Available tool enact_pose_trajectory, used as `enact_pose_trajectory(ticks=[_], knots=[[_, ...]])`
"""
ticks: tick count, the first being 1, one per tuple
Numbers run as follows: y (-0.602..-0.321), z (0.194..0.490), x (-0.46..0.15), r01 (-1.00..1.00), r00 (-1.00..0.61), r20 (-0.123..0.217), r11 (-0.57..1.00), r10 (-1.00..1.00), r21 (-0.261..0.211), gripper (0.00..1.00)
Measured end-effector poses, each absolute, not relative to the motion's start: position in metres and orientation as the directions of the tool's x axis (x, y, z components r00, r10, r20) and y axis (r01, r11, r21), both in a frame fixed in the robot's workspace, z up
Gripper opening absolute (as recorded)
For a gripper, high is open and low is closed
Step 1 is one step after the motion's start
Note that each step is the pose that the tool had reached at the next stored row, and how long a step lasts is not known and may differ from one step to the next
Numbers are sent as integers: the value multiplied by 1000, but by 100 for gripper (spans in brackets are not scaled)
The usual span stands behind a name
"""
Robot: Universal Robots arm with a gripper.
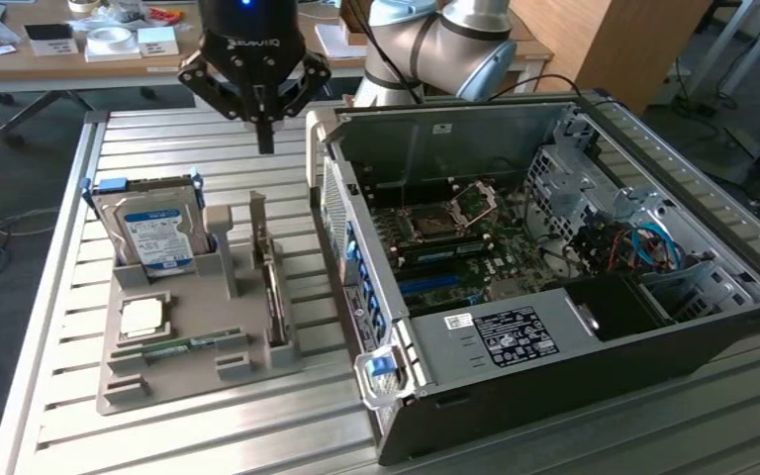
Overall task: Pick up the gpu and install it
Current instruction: 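Reach for the gpu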
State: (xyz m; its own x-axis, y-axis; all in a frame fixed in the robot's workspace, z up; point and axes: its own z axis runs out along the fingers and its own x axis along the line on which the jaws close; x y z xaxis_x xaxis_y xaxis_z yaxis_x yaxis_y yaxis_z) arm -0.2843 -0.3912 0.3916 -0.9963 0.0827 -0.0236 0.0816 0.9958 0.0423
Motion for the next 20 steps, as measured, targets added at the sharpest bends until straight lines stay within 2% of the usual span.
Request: enact_pose_trajectory(ticks=[15,20], knots=[[-391,391,-299,82,-996,-24,996,83,42,11],[-403,391,-303,82,-996,-23,996,83,42,11]])
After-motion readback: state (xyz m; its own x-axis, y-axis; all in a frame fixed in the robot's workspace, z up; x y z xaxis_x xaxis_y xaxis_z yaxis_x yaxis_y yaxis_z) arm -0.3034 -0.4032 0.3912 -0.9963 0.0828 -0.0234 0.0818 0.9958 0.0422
